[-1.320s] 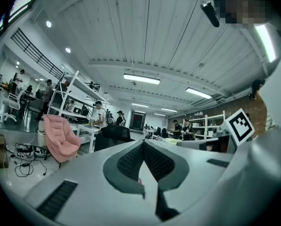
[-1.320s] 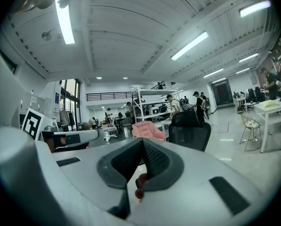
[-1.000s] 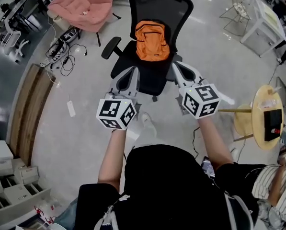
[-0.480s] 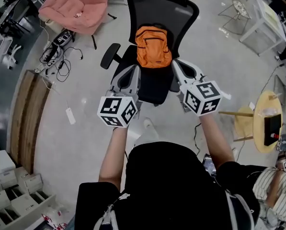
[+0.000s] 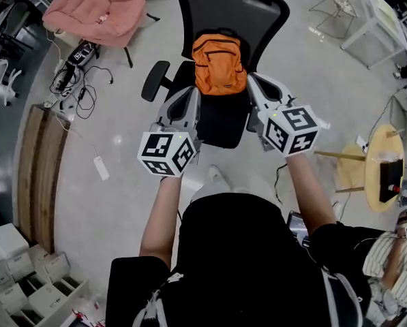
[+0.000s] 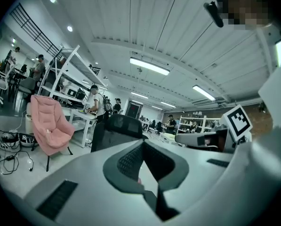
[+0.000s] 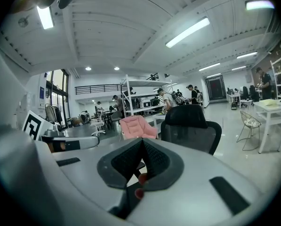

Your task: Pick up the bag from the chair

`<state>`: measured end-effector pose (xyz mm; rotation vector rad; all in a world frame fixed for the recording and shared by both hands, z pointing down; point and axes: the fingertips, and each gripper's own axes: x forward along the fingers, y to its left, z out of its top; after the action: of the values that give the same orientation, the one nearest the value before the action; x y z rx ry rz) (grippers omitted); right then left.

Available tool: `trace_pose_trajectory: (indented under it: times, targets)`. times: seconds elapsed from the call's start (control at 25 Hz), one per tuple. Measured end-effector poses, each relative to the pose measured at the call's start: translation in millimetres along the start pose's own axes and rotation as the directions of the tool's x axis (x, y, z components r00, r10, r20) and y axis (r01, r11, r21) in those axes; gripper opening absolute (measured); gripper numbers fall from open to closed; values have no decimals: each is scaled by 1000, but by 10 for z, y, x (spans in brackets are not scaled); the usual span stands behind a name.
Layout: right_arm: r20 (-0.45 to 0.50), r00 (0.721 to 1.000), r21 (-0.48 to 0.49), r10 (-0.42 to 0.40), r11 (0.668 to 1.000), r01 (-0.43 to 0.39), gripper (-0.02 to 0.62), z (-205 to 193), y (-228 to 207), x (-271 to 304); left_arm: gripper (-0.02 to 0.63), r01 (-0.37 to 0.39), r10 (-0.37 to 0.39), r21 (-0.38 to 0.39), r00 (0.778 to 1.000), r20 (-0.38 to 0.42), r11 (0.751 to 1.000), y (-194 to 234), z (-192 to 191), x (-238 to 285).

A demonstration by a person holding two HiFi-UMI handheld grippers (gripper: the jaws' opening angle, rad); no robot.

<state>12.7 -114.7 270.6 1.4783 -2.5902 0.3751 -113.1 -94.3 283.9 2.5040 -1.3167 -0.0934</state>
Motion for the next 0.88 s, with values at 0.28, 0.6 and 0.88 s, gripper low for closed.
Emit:
trace_pose_trajectory:
  times: [0.28,0.6,0.88]
  targets:
    - [-41,999,26,-25,999,26,0,-146,-137,136,5,11,-12,-27,999,-38,1000,114,-137,167]
    - [-95,995,48,-13,999,17,0,-454,-506,438,5,-8,6,-34,997,-77,999,279,-399,569]
    - [-157,987,59,18,998,-9,0,-609,-858,823,6,-12,7,-51,995,-99,999,407,-507,1100]
